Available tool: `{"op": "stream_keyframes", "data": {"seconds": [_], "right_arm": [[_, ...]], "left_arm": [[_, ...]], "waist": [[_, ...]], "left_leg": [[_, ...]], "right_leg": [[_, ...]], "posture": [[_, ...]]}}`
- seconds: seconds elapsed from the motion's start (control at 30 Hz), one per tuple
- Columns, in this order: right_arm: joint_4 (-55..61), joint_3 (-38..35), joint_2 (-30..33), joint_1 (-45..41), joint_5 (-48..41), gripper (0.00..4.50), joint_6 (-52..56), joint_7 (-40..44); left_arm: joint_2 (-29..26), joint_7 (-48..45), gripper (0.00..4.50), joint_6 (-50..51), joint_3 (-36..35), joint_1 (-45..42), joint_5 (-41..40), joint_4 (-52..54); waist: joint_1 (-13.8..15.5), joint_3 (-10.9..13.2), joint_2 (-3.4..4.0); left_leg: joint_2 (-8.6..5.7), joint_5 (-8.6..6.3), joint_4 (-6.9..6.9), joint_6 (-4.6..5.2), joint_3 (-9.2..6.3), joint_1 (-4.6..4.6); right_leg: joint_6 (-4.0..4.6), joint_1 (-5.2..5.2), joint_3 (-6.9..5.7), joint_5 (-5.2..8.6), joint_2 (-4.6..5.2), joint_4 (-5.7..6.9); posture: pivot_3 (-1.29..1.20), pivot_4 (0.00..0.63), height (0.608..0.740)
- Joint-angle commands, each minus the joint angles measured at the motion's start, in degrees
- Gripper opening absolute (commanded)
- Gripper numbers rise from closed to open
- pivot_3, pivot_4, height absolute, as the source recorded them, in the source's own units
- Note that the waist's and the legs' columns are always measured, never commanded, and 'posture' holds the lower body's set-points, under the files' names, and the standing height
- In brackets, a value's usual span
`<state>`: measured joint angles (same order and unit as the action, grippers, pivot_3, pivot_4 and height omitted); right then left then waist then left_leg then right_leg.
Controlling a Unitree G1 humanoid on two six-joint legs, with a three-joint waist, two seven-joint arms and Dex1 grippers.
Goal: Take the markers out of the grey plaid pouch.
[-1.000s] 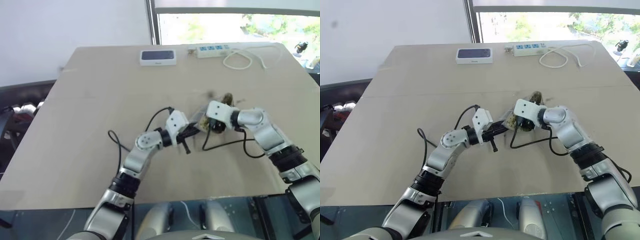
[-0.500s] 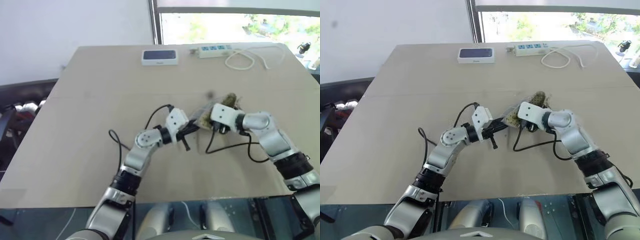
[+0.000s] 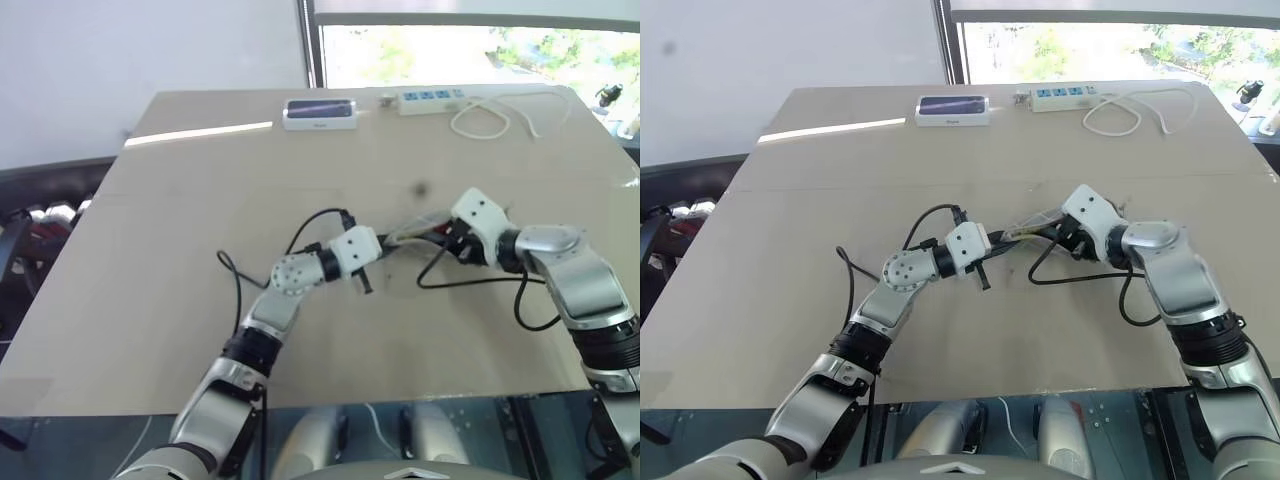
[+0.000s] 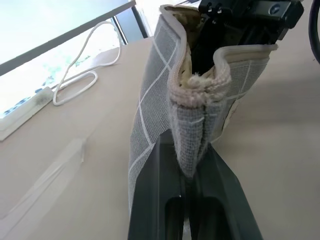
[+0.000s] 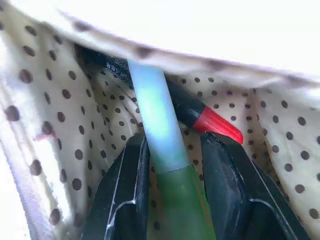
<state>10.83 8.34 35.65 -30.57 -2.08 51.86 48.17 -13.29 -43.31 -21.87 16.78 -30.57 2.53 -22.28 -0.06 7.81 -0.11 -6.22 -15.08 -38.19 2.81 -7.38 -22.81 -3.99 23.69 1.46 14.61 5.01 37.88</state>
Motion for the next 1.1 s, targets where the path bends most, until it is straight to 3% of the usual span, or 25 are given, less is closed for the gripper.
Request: {"op": "stream_keyframes", "data": {"seconds": [0.03, 0.33, 0.5, 0.63, 0.73, 0.83, 1.0, 1.1], "right_arm": [[2.7, -4.9, 0.1, -3.1, -2.1, 1.18, 0.9, -2.7], [1.7, 7.5, 4.8, -2.7, 7.8, 1.18, -16.0, -4.7], [-0.1, 9.6, 3.3, -3.6, 10.3, 1.18, -24.3, -5.6], [4.3, 8.0, -3.3, -2.7, 4.7, 1.18, -22.3, -4.3], [4.1, 8.4, -3.2, -2.4, 5.9, 1.18, -23.2, -3.7], [0.8, 10.6, 0.8, -2.5, 11.9, 1.18, -27.9, -4.6], [2.1, 7.6, -2.5, -2.1, 8.7, 1.18, -21.8, -5.3], [4.7, 3.0, -6.5, -2.7, 3.3, 1.18, -12.1, -5.7]], "left_arm": [[-1.2, -0.2, 0.00, -3.4, 1.1, -0.1, 2.0, -0.8], [-2.1, 1.8, 0.00, -8.9, 3.5, -1.2, 7.1, -0.3], [-2.9, 3.1, 0.00, -11.2, 4.1, -1.9, 9.4, -0.2], [-2.4, 4.4, 0.00, -11.4, 4.2, -2.6, 10.4, 0.1], [-2.3, 5.1, 0.00, -11.5, 4.2, -2.9, 10.8, -0.2], [-1.9, 7.3, 0.00, -11.7, 3.6, -3.9, 11.9, -0.8], [-1.4, 8.8, 0.00, -12.1, 3.8, -4.4, 12.4, -1.7], [-1.6, 9.6, 0.00, -12.3, 3.9, -4.6, 13.0, -2.2]], "waist": [[0.0, 0.0, 0.00], [-0.5, 0.0, 0.00], [-0.6, 0.0, 0.00], [-0.8, 0.0, 0.00], [-0.2, 0.0, 0.00], [0.1, 0.0, 0.00], [-0.4, 0.0, -0.01], [-0.7, 0.0, -0.01]], "left_leg": [[0.00, 0.00, 0.00, 0.00, 0.00, 0.00], [-0.01, 0.00, 0.01, 0.00, 0.01, -0.01], [-0.01, 0.00, 0.00, 0.00, 0.02, -0.01], [0.02, 0.00, 0.03, 0.00, 0.01, 0.00], [-0.04, 0.00, -0.01, 0.00, -0.06, -0.03], [-0.23, 0.00, -0.06, 0.01, -0.12, -0.03], [-0.14, 0.01, -0.01, 0.00, -0.14, -0.03], [-0.13, 0.01, 0.01, 0.00, -0.13, -0.03]], "right_leg": [[0.00, 0.00, 0.00, 0.00, 0.00, 0.00], [0.00, 0.02, -0.02, 0.00, 0.00, 0.01], [0.00, 0.03, -0.01, 0.00, -0.01, 0.02], [0.00, 0.05, 0.01, 0.00, -0.05, 0.04], [-0.01, 0.02, -0.07, 0.00, -0.03, 0.03], [-0.01, 0.01, -0.16, 0.00, -0.04, -0.01], [-0.01, 0.02, -0.13, 0.01, 0.01, 0.05], [-0.01, 0.04, -0.10, 0.00, 0.00, 0.05]], "posture": [[0.00, 0.150, 0.740], [0.00, 0.150, 0.740], [0.00, 0.150, 0.740], [0.00, 0.150, 0.740], [0.00, 0.150, 0.740], [0.00, 0.150, 0.740], [0.00, 0.150, 0.740], [0.00, 0.150, 0.740]]}}
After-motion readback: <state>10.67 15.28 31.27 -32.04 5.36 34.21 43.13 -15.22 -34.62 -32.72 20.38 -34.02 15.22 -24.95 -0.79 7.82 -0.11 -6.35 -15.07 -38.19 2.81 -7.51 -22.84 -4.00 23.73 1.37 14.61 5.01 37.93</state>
